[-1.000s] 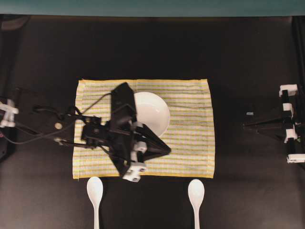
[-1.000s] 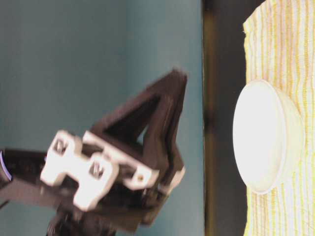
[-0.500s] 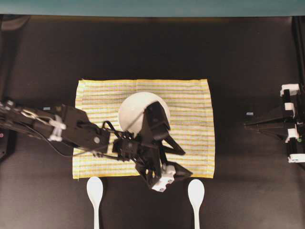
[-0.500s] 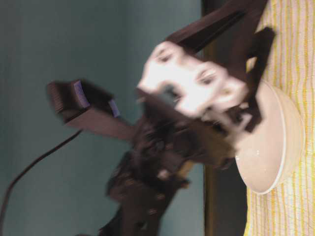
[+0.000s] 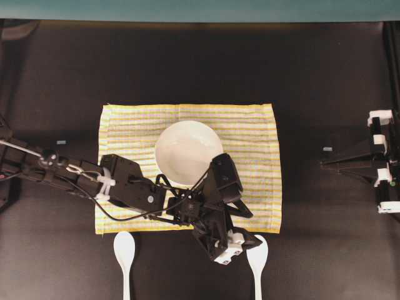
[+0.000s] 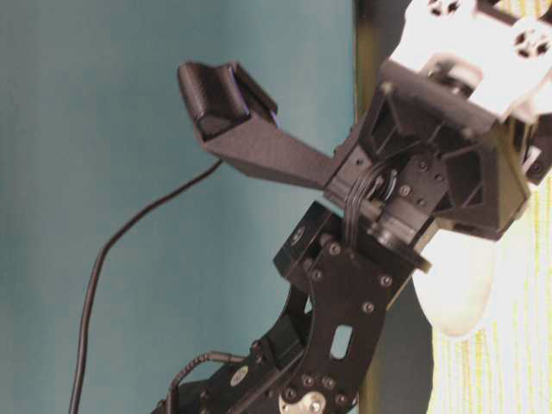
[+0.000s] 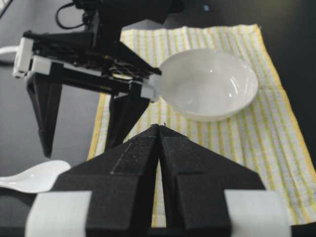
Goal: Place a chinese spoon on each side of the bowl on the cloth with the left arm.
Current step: 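Lower the left gripper and grasp the right white spoon's handle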
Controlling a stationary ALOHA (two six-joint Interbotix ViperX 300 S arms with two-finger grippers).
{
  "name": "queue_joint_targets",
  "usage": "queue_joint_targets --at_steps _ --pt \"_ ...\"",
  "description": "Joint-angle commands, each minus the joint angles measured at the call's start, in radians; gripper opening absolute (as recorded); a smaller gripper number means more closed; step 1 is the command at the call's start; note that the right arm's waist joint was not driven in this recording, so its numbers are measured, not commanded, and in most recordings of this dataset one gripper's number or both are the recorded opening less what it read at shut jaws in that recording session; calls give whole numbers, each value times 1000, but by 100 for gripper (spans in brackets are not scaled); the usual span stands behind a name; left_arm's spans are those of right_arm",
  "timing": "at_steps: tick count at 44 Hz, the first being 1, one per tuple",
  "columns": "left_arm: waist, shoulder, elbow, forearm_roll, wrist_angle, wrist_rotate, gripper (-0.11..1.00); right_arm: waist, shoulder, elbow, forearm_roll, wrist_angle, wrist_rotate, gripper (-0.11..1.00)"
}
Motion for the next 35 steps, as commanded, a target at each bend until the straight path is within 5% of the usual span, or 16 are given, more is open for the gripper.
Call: queue_joint_targets --at_steps 1,23,28,35 --pt "-2 8 -32 5 26 2 81 0 6 -3 2 -6 5 -1" --pt "-26 37 -86 3 173 -2 75 0 5 -2 2 -5 5 -1" --pt "-25 34 -89 5 198 0 57 0 5 -2 3 -3 3 -1" --pt "-20 9 -91 5 202 9 17 0 2 0 2 -3 0 -1"
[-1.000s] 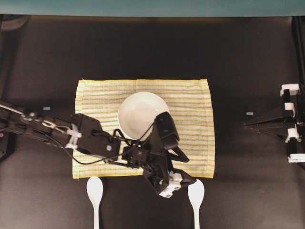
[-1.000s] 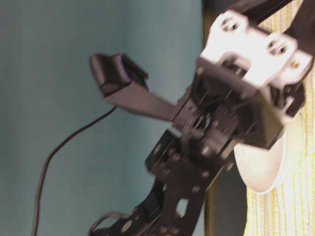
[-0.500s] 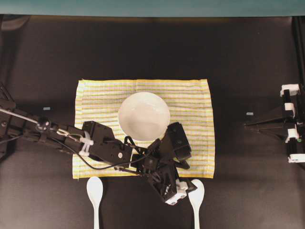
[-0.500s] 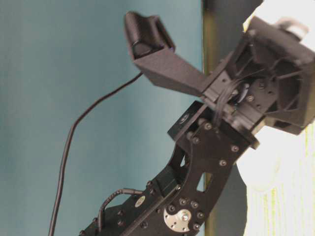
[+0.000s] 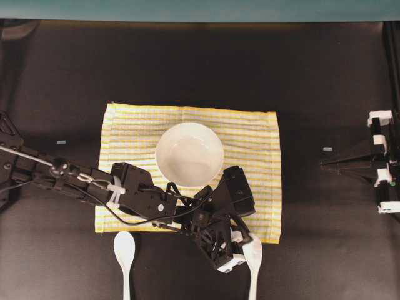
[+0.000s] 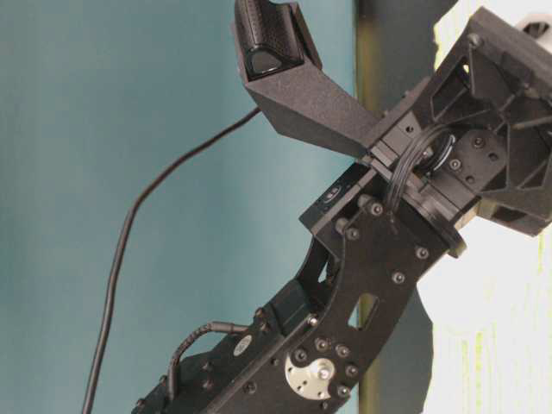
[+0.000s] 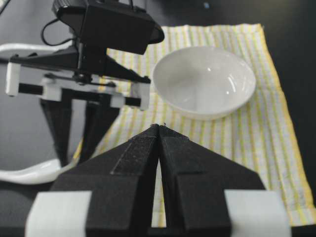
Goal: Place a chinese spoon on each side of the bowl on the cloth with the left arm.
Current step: 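Lower the left gripper and grasp the right white spoon's handle, then lift the spoon and lay it on the cloth right of the bowl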
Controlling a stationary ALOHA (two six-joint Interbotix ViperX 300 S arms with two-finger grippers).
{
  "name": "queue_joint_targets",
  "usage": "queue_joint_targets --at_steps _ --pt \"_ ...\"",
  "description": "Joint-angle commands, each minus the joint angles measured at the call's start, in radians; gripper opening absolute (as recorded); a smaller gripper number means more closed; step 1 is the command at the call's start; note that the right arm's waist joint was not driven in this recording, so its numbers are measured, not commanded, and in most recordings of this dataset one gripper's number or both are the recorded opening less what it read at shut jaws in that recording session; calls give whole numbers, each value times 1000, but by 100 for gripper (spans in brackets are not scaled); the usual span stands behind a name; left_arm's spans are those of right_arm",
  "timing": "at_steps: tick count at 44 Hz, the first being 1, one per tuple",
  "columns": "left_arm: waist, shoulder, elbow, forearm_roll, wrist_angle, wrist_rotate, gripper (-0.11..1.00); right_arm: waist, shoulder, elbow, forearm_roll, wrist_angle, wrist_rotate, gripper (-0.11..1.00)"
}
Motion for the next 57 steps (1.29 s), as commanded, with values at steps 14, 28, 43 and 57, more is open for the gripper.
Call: queue_joint_targets --at_steps 14,28,43,57 --pt "74 -112 -34 5 0 9 6 0 -9 5 3 -3 -5 -1" --pt "242 -158 -89 5 244 95 6 0 -25 14 2 -2 -5 -1" --pt "276 -141 -250 6 520 207 6 0 -32 15 3 -3 -5 -1" --pt "298 -110 -227 6 522 215 6 0 -35 17 2 -3 -5 -1"
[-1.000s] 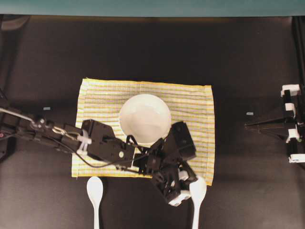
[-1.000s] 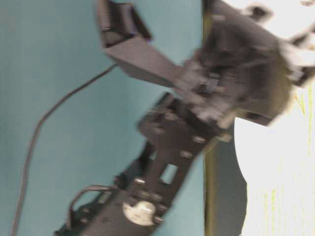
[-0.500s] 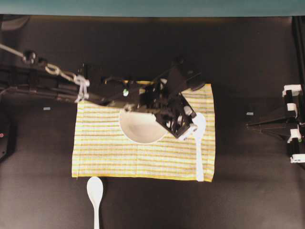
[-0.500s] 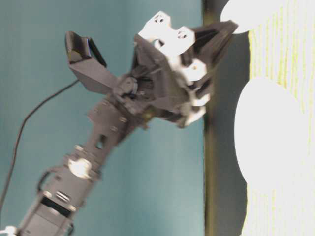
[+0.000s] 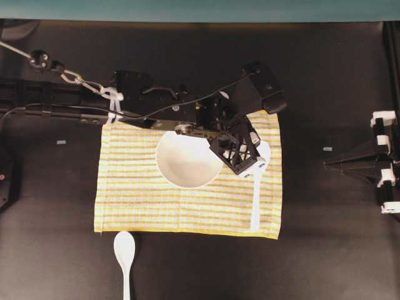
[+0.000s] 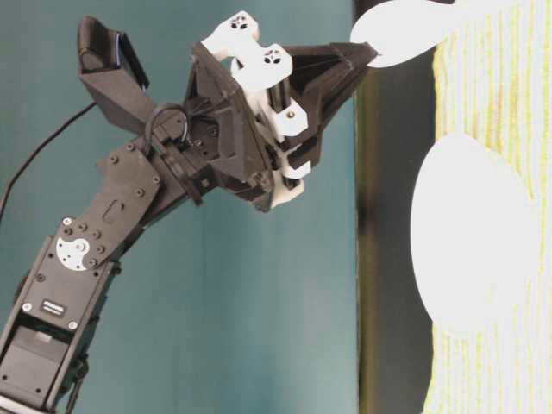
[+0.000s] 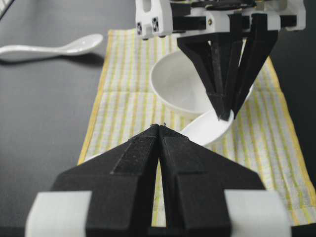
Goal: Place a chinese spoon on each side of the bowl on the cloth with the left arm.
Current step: 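Lift the spoon and lay it on the cloth right of the bowl, then open the left gripper and move it toward the left white spoon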
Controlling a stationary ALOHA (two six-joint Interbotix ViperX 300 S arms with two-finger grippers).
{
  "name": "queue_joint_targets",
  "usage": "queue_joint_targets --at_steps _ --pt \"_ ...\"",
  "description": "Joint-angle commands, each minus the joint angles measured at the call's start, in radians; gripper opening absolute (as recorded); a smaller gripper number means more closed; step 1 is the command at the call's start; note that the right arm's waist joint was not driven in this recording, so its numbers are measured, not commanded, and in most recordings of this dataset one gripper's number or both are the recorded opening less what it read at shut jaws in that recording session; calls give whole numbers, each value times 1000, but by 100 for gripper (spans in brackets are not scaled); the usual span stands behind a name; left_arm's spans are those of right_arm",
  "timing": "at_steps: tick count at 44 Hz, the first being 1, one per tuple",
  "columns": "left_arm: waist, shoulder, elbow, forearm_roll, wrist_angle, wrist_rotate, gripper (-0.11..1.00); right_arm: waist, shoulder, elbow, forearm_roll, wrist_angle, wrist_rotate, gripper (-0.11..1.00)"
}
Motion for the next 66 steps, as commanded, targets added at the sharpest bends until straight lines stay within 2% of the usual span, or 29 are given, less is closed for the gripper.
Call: queue_joint_targets --at_steps 1,15,32,34,37,44,47,52,55,61,66 --pt "20 8 3 3 -9 6 6 0 5 -5 0 -5 -3 -1" --pt "78 41 34 3 -75 26 6 0 3 -5 0 -5 -5 -1" --pt "66 52 81 3 -183 29 7 0 3 -3 0 -5 -5 -1" --pt "64 52 91 3 -195 21 11 0 3 -5 0 -5 -5 -1" --pt "64 52 98 3 -202 15 25 0 3 -3 0 -3 -5 -1" --pt "61 51 114 3 -213 12 74 0 3 -2 0 -5 -6 -1" --pt "54 48 112 3 -229 12 86 0 3 -2 0 -5 -6 -1" --pt "28 2 109 3 -235 17 85 0 3 0 0 2 -6 -1" --pt "-25 -83 137 3 -227 18 84 0 3 5 0 6 -5 -1" --pt "-114 -222 261 3 -239 -2 84 0 0 6 0 8 -2 -1" --pt "-170 -330 393 3 -273 -63 84 0 -3 6 0 8 -2 -1"
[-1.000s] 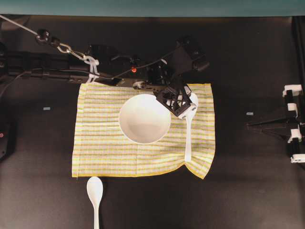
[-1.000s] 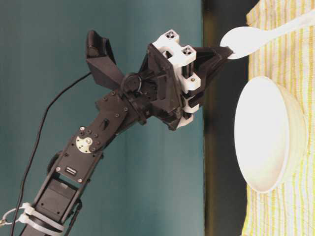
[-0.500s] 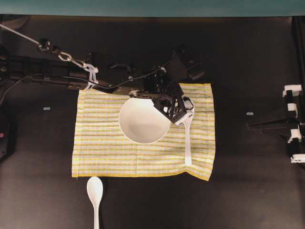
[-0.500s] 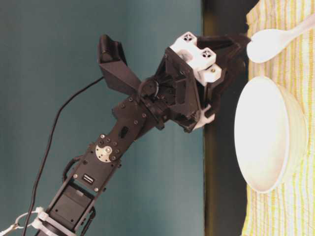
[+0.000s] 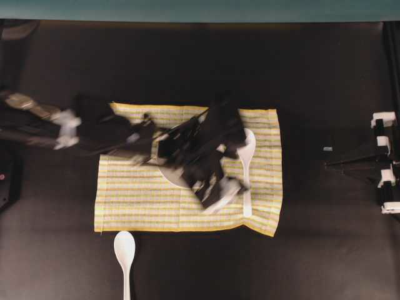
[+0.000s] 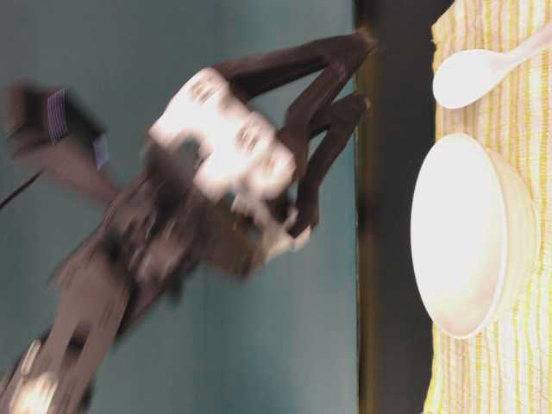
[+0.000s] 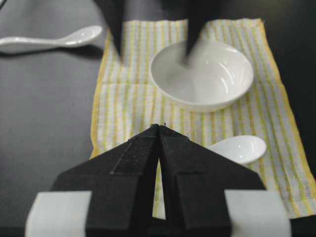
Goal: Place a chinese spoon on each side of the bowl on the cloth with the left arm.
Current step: 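Open the left gripper and move it toward the left white spoon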
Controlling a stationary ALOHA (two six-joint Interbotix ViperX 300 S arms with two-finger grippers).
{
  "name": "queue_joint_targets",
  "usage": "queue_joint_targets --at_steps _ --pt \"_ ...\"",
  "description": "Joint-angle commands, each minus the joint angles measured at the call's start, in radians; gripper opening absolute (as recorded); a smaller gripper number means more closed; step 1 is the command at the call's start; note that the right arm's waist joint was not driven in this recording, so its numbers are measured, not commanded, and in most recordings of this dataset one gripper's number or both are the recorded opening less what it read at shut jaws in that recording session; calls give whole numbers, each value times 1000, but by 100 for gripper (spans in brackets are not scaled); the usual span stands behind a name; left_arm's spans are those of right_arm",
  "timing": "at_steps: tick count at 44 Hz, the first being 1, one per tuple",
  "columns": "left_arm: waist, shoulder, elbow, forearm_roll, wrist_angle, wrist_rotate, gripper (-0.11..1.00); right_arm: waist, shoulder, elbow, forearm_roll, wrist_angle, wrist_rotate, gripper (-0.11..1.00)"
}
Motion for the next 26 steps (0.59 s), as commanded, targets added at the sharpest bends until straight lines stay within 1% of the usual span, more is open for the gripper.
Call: queue_joint_targets --at_steps 1,6,13,20,26 --pt "-34 -106 95 3 -41 -38 84 0 2 -5 0 -6 -3 -1" --pt "-95 -201 244 3 -127 -84 84 0 -3 -5 0 -6 -5 -1" --pt "-164 -301 430 3 -261 -120 84 0 -5 -5 2 -6 -6 -1" --pt "-201 -344 535 3 -299 -133 84 0 -6 -6 0 -6 -5 -1" --pt "-207 -339 601 3 -304 -166 83 0 -6 -3 2 -5 -5 -1"
